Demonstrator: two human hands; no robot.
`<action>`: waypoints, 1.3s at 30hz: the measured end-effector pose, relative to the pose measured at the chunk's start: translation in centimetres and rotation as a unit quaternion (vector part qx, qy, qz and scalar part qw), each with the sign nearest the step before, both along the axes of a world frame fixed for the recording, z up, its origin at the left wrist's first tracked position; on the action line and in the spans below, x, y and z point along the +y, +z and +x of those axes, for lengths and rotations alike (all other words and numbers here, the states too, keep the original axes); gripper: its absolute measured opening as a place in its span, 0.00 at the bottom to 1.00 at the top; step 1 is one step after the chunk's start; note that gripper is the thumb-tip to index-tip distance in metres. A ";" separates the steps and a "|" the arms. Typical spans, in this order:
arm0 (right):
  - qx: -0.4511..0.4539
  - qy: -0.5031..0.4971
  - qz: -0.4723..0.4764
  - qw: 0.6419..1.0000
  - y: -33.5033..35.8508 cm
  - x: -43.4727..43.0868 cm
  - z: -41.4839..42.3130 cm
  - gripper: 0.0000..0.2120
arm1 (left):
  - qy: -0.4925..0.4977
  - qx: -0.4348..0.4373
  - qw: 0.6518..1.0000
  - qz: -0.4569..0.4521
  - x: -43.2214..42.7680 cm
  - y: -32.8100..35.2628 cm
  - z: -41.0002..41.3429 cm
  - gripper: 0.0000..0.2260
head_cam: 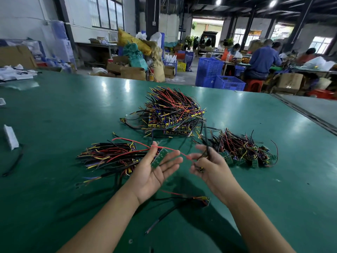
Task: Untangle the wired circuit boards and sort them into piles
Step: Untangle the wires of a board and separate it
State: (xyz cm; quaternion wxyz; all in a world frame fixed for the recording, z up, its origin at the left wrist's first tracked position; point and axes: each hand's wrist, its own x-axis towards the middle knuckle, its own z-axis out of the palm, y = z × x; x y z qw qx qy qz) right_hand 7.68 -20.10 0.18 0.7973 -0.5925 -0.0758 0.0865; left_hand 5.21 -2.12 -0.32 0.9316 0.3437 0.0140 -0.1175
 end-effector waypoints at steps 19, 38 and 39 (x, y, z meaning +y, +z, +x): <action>-0.205 0.218 -0.697 0.651 1.3 -2.4 -1.4 0.24 | 0.176 -0.008 0.983 0.044 1.1 -0.3 0.2 0.23; -0.144 0.011 -0.421 0.895 0.8 -4.3 0.7 0.12 | 0.273 -0.083 0.929 0.235 0.3 -1.0 0.1 0.13; -0.144 -0.022 -0.365 0.920 0.8 -4.3 0.9 0.14 | 0.272 -0.090 0.923 0.256 0.2 -1.2 0.3 0.16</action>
